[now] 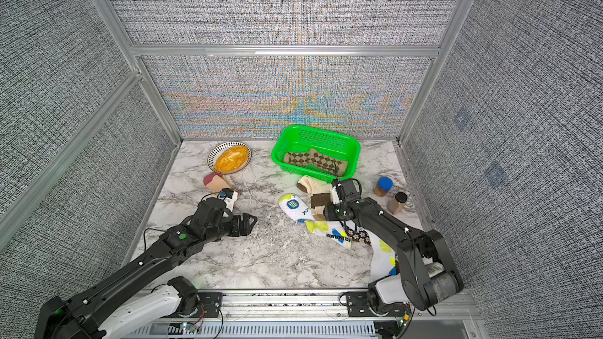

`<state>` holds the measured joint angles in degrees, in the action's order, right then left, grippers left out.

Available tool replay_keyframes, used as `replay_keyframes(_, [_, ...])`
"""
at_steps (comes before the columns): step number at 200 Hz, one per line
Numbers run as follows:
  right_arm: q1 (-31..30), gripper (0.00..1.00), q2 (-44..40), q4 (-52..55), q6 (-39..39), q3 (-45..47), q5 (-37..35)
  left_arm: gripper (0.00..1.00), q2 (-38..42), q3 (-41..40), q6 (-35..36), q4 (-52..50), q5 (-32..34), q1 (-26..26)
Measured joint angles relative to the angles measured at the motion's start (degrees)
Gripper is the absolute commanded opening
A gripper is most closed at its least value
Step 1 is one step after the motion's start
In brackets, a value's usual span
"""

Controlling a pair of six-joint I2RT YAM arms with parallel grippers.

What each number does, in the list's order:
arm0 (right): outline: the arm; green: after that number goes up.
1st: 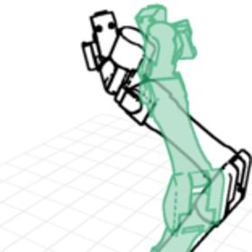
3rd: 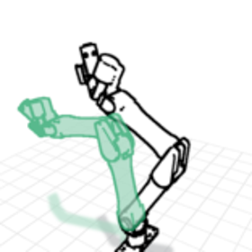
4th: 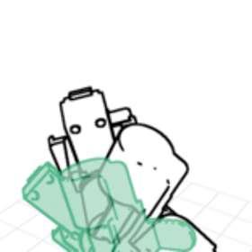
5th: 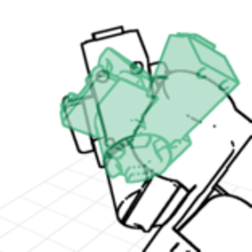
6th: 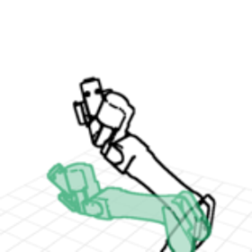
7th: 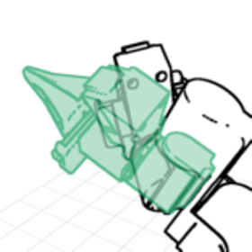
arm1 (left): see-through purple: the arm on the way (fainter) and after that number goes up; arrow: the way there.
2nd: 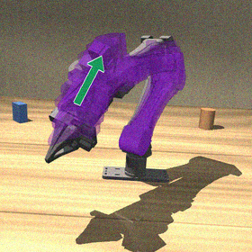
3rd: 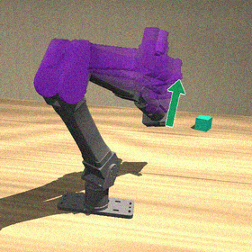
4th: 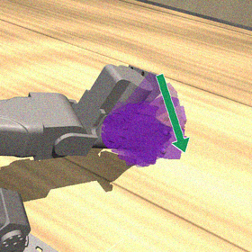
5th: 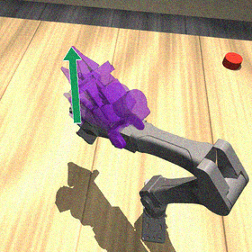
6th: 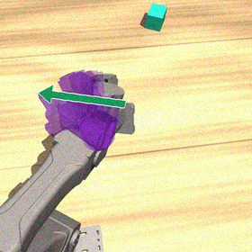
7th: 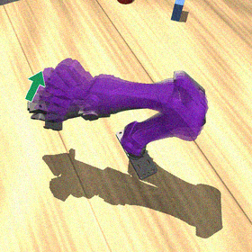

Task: Place the socks together as a pair
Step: Place the pair of socks at the center of the board, then pick up the sock at the center of the board.

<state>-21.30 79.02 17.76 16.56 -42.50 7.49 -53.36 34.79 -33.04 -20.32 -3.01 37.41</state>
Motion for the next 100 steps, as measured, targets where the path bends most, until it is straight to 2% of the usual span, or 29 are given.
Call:
replay_keyframes(26, [-2.9, 0.48, -2.7, 0.0, 0.2, 2.5, 1.0, 0.9, -0.3, -0.1, 0.0, 0.6, -0.2, 0.0])
replay_keyframes(56, [-6.9, 0.47, -1.0, 0.0, -0.1, 0.7, -0.3, 0.9, -1.2, -0.1, 0.0, 0.9, -0.6, 0.0])
replay_keyframes(100, [-12.3, 0.46, 3.9, 2.8, -0.9, -3.5, -9.3, 0.9, -0.5, -0.7, 0.0, 1.0, -1.1, 0.0])
